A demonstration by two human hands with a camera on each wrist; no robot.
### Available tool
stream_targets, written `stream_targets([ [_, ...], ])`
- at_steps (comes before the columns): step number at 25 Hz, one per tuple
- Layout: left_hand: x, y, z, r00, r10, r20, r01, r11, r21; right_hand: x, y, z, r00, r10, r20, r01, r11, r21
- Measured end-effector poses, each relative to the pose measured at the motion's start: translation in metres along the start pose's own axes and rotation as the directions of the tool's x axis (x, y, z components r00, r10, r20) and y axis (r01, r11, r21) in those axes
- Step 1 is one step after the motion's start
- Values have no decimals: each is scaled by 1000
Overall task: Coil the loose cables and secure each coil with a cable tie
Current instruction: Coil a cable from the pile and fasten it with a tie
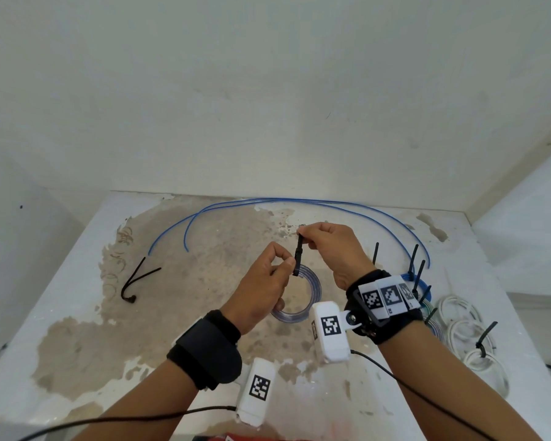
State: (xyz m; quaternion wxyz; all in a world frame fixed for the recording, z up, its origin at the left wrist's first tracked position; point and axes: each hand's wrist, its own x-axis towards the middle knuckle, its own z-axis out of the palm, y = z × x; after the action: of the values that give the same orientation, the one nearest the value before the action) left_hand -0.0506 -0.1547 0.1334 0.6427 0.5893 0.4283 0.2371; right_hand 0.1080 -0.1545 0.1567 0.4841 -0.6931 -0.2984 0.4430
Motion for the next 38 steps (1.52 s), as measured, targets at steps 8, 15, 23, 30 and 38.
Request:
stream_targets([
  [8,7,7,-10,985,-98,145,120,981,-154,7,-3,-2,997,58,59,-64,992,107],
  [15,9,2,-9,985,-134,105,155,958,-240,-6,15,-21,872,202,446,-165,979,-121],
  [23,15,5,-7,984,-170,45,176,958,-228,-13,21,-29,877,-11,481,89,986,-140],
  [30,16,7,-6,983,-182,21,182,955,-235,-21,16,-24,876,-178,449,374,838,-397],
  [38,18,7,-9,987,-163,-11,155,958,-242,-17,13,-15,899,43,435,29,987,-157],
])
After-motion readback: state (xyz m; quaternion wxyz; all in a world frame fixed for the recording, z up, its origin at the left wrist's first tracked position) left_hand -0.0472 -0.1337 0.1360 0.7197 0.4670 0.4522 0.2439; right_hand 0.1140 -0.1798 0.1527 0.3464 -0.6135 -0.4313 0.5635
